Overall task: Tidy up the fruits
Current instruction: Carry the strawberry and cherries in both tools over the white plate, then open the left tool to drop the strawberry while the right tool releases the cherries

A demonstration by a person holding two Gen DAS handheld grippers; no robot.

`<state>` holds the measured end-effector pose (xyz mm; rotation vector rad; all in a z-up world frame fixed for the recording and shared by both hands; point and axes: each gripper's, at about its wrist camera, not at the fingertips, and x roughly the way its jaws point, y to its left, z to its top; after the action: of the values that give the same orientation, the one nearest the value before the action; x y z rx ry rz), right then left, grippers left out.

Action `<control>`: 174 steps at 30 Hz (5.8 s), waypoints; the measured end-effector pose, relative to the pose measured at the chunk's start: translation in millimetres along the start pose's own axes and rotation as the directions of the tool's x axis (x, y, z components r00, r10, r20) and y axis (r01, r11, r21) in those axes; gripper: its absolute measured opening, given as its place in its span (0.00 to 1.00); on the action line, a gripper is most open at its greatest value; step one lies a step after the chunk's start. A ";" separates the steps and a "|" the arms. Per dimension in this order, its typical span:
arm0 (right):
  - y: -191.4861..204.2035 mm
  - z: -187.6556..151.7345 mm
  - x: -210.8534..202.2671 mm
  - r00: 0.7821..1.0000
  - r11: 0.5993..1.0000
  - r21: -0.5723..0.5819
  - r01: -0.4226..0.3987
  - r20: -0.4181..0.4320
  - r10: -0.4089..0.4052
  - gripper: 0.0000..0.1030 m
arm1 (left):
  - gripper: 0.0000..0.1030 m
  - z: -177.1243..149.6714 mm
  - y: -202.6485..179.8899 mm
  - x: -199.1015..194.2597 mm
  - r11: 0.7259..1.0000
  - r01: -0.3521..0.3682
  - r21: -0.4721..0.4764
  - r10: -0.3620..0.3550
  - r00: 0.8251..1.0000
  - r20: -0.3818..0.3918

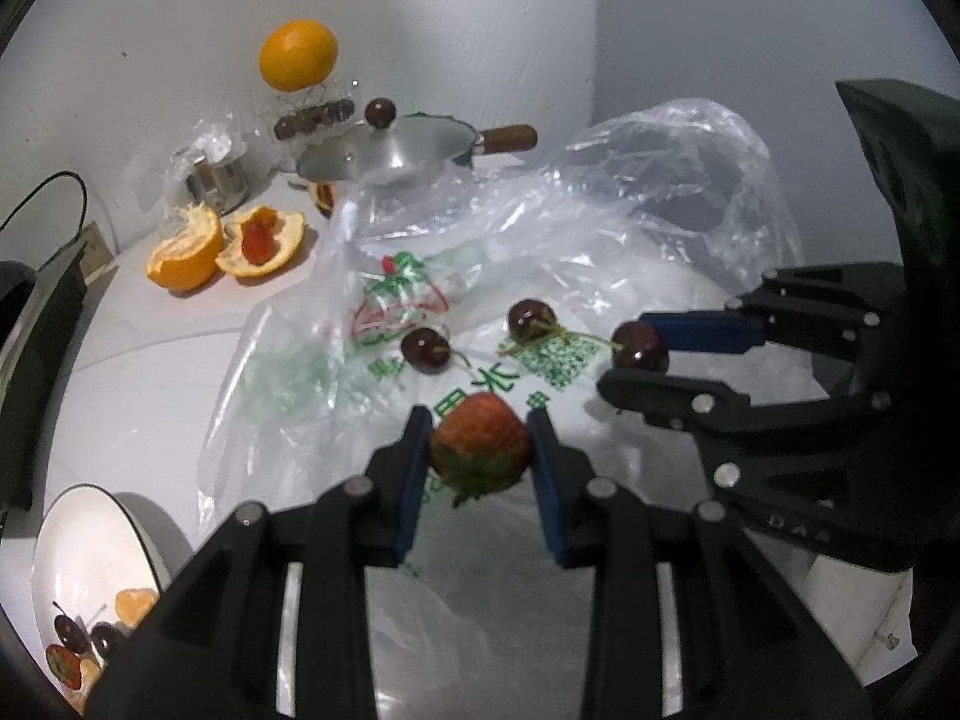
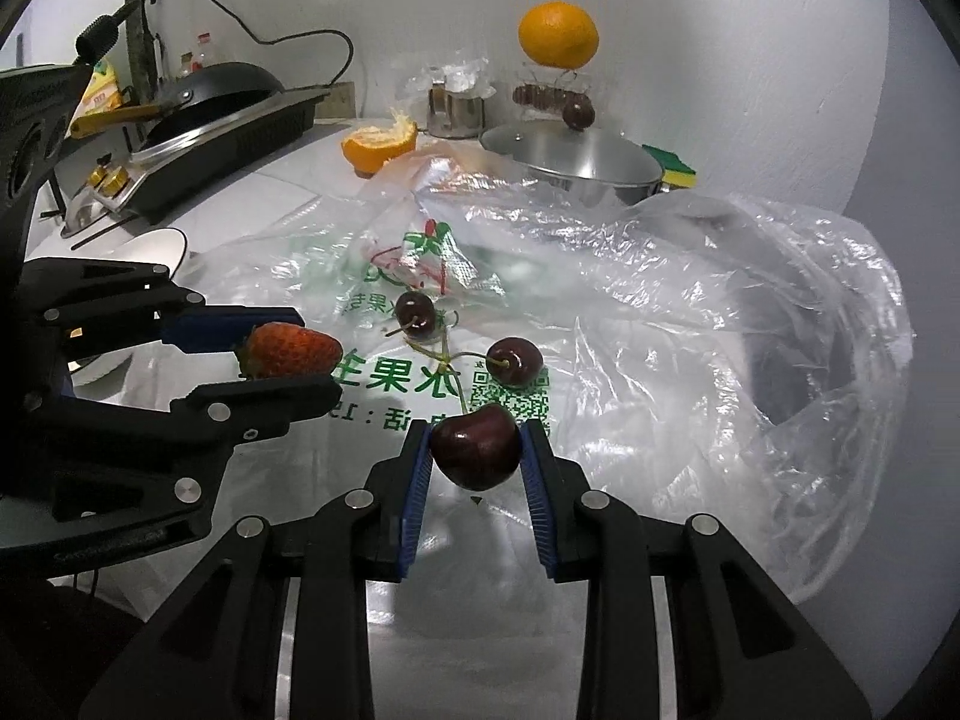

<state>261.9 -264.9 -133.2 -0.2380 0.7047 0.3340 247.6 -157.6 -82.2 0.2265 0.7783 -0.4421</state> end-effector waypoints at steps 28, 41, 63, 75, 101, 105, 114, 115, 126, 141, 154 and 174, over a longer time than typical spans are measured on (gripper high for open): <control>21.3 -20.6 -62.0 0.997 0.999 -0.009 0.039 0.062 -0.039 0.31 | 0.32 -17.2 -13.6 -55.0 1.000 -0.001 0.006 0.000 0.998 0.066; 38.8 -21.1 -78.5 0.996 0.999 -0.023 0.048 0.081 -0.046 0.31 | 0.32 -26.6 -7.6 -80.4 1.000 -0.009 -0.004 0.009 0.995 0.097; 86.7 0.1 -83.2 0.993 0.996 -0.083 0.035 0.112 -0.025 0.31 | 0.32 -50.1 37.7 -119.4 0.994 -0.062 -0.086 0.074 0.988 0.138; 116.9 16.8 -72.6 0.994 0.993 -0.116 0.024 0.113 -0.011 0.31 | 0.32 -65.7 76.0 -136.3 0.982 -0.106 -0.156 0.130 0.979 0.156; 182.7 47.0 -43.6 0.995 0.978 -0.205 -0.021 0.093 0.041 0.31 | 0.32 -100.5 145.2 -152.3 0.953 -0.151 -0.263 0.196 0.969 0.152; 189.9 52.3 -35.9 0.995 0.976 -0.217 -0.032 0.087 0.052 0.31 | 0.32 -103.6 157.6 -148.7 0.947 -0.156 -0.279 0.202 0.969 0.144; 202.7 61.1 -16.4 0.995 0.970 -0.236 -0.062 0.068 0.080 0.31 | 0.32 -111.1 179.1 -142.5 0.939 -0.170 -0.298 0.217 0.967 0.133; 203.8 61.9 -14.7 0.994 0.970 -0.236 -0.065 0.067 0.082 0.31 | 0.32 -111.6 181.9 -141.9 0.937 -0.172 -0.303 0.220 0.967 0.132; 215.2 72.1 5.1 0.992 0.968 -0.235 -0.089 0.065 0.107 0.31 | 0.32 -115.7 216.2 -134.2 0.920 -0.189 -0.342 0.245 0.961 0.127; 237.0 85.8 39.5 0.985 0.958 -0.244 -0.149 0.043 0.165 0.31 | 0.32 -116.6 260.3 -111.5 0.901 -0.201 -0.383 0.255 0.962 0.094; 239.9 95.7 71.9 0.984 0.957 -0.234 -0.172 0.008 0.179 0.31 | 0.32 -118.7 271.1 -84.8 0.901 -0.187 -0.391 0.227 0.972 0.056; 246.2 95.4 93.4 0.984 0.958 -0.224 -0.179 -0.035 0.176 0.31 | 0.36 -120.0 270.1 -74.2 0.906 -0.185 -0.381 0.210 0.977 0.026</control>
<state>291.9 13.1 -150.0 -0.3952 0.7038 0.5864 251.3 146.4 -102.6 -0.0703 0.7514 -0.1007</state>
